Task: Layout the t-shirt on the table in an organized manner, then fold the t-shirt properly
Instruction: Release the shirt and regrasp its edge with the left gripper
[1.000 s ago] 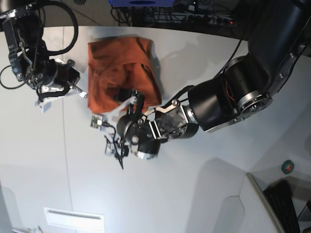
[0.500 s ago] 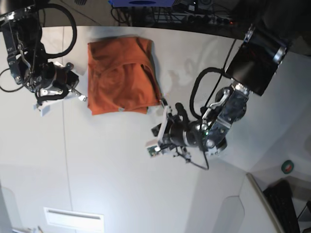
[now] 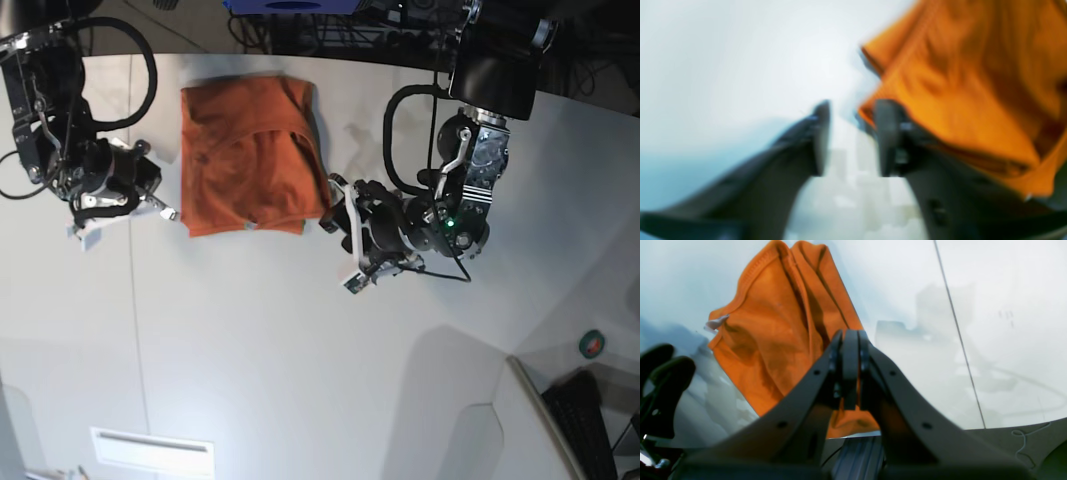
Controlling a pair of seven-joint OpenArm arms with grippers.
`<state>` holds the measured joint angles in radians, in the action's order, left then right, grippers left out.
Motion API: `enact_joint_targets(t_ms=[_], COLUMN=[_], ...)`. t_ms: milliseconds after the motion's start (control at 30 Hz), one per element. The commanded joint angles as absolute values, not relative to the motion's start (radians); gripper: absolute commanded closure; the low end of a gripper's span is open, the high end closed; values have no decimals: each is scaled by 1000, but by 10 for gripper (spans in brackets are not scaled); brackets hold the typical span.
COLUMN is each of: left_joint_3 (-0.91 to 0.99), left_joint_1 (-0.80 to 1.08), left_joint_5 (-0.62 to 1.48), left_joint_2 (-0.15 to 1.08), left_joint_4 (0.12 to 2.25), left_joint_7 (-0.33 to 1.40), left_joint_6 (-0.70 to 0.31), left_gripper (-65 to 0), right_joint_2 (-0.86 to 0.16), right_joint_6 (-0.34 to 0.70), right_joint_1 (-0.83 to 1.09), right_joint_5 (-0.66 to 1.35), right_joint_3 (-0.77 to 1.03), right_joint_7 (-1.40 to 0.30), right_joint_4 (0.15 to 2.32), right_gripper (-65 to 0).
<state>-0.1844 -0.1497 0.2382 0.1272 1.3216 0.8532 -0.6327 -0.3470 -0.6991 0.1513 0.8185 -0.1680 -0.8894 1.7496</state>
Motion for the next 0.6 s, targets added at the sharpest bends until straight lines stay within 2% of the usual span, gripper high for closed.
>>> enact_joint_targets(t_ms=[0, 67, 433, 500, 567], left_joint_3=[-182, -177, -174, -174, -174], left_joint_1=[-165, -174, -188, -189, -191], left_joint_5=[249, 249, 249, 249, 249], left_joint_2=[122, 97, 28, 25, 24], left_joint_4=[1320, 1280, 1133, 1133, 1136], left_joint_7=[842, 842, 839, 839, 839], left_joint_6=[-638, -638, -638, -638, -638], left_gripper=[-323, -359, -354, -299, -178], right_joint_2=[-357, -357, -357, -357, -357], right_joint_6=[-698, -698, -698, -698, -698], right_joint_1=[142, 142, 147, 147, 147], right_joint_5=[822, 822, 822, 822, 822], right_joint_3=[-163, -163, -163, -163, -163], right_joint_7=[-881, -881, -881, -881, -881], right_joint_4=[1767, 1767, 1767, 1767, 1767], right_gripper=[0, 0, 0, 0, 0])
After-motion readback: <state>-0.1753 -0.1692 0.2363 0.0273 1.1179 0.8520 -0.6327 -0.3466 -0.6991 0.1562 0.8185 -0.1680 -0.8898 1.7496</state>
